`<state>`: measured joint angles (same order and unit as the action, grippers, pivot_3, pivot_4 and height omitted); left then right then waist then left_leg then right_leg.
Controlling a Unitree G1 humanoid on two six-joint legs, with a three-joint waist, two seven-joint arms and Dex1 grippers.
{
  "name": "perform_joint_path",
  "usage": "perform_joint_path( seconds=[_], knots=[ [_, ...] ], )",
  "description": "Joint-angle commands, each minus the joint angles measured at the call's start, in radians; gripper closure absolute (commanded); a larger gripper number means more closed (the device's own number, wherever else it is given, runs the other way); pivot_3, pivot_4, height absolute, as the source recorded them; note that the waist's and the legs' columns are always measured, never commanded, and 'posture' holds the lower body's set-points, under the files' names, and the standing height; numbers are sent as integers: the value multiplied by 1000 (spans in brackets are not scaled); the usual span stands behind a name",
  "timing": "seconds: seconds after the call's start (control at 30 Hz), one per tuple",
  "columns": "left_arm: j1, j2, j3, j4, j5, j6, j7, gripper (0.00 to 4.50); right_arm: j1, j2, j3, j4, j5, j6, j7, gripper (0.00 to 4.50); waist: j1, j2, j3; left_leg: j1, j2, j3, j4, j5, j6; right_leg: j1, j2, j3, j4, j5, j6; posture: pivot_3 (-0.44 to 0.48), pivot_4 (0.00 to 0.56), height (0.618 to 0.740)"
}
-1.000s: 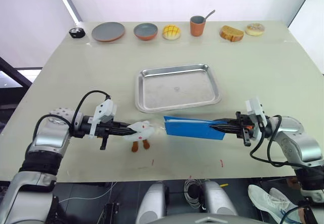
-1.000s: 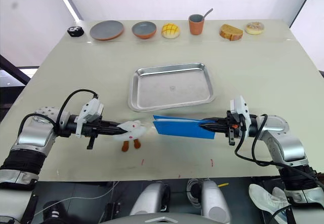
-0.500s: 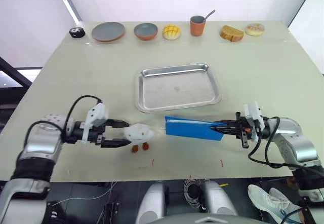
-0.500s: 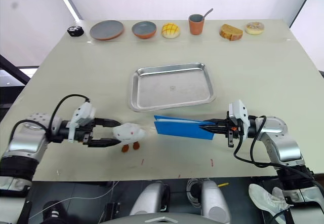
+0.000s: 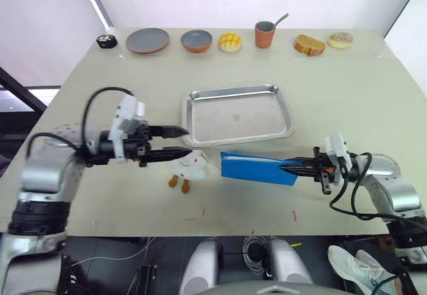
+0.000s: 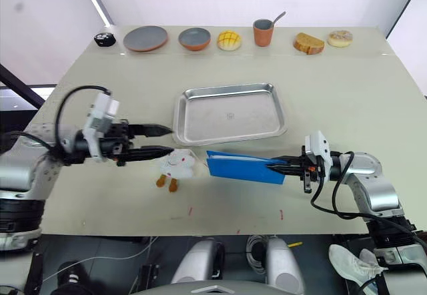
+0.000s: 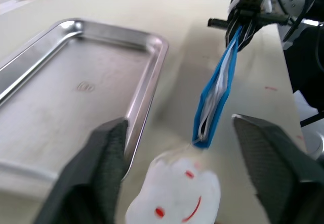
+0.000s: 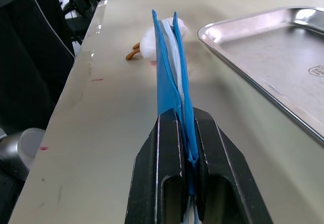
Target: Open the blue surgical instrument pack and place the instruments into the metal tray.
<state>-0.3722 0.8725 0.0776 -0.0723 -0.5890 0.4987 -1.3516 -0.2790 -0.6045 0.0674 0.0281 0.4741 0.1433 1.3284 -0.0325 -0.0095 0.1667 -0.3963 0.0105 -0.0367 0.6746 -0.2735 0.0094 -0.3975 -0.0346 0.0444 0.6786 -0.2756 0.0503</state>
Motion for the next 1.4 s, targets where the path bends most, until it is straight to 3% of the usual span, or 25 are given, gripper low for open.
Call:
perform_joint_path(
  seconds=[0.03, 0.7, 0.8, 0.93, 1.4],
  knots=[
    [-54, -64, -89, 3, 77, -82, 14, 1864, 6, -13, 12, -8, -22, -11, 14, 4500, 1, 0, 0, 0, 0, 0, 0, 0, 0, 0, 0, 0, 0, 0, 0, 0, 150, 740],
    [-122, -228, -224, 193, 271, -343, 6, 1864, -16, 1, 23, -9, -30, -14, 12, 4500, -1, 0, 0, 0, -1, 0, 0, 0, 0, 0, 1, 0, 0, 0, 0, 0, 150, 740],
    [-127, -260, -234, 195, 279, -356, 20, 2655, -21, 4, 25, -8, -32, -14, 11, 4500, 0, 0, 0, 0, -1, 0, 0, 0, 0, 0, 1, 0, 0, 0, 0, 0, 150, 740],
    [-121, -279, -237, 178, 270, -348, 24, 4441, -26, 6, 25, -5, -35, -17, 10, 4500, -2, 0, 0, 0, -1, 0, 0, 0, 0, 0, 1, 0, 0, 0, 0, 0, 150, 740],
    [-42, -232, -205, 34, 230, -269, 48, 4441, -32, 6, 24, -42, -38, 2, -8, 4500, -2, 0, 0, 0, 0, -1, 0, 0, 0, 0, 1, 0, 0, 0, 0, 0, 150, 740]
  ],
)
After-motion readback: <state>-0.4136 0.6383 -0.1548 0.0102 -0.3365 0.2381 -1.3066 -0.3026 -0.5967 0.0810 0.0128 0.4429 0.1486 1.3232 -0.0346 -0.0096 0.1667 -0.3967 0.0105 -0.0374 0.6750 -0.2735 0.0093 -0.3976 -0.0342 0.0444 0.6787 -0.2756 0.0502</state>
